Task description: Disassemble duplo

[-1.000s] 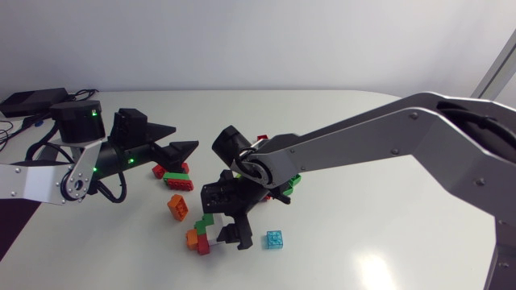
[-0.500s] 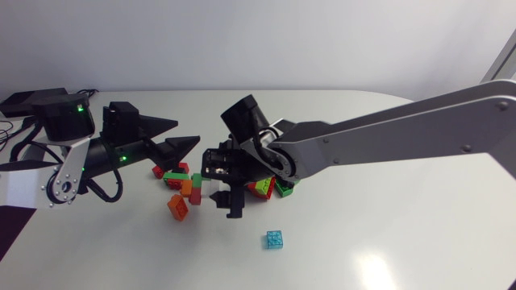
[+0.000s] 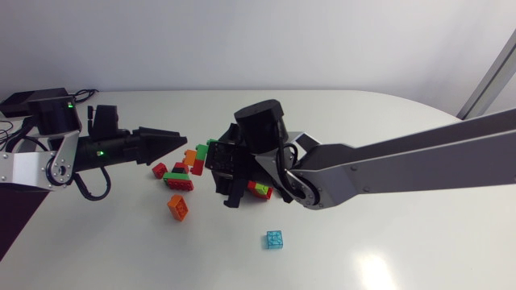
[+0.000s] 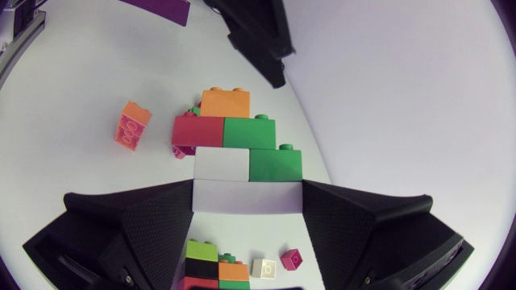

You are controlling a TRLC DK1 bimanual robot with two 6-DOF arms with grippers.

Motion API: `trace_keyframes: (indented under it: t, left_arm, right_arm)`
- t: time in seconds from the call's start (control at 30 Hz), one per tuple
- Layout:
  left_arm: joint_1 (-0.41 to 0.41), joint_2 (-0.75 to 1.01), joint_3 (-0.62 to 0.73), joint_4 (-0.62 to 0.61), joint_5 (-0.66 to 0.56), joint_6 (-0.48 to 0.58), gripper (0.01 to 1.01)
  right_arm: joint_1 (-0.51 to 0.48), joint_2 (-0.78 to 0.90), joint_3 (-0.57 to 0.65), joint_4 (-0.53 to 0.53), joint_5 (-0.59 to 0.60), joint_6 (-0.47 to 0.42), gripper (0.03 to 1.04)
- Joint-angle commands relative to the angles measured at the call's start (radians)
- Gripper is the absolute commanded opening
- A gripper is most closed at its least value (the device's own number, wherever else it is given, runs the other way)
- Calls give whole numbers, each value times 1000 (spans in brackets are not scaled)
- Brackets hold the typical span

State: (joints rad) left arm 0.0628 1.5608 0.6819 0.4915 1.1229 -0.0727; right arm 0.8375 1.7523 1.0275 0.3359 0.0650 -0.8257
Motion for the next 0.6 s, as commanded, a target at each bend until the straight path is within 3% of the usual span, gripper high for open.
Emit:
trace_keyframes:
  t: [0.0, 0.3, 0.57]
  left_arm:
    - [-38, 21, 21, -7, 34, -24, 959]
    - [-72, 41, 22, -19, 34, -13, 954]
    - [-107, 45, 18, -22, 34, -2, 715]
  right_arm:
    - [12, -27, -23, 29, 15, 13, 630]
    - [11, -68, -58, 83, 13, 17, 630]
    - [11, -86, -69, 110, 13, 25, 630]
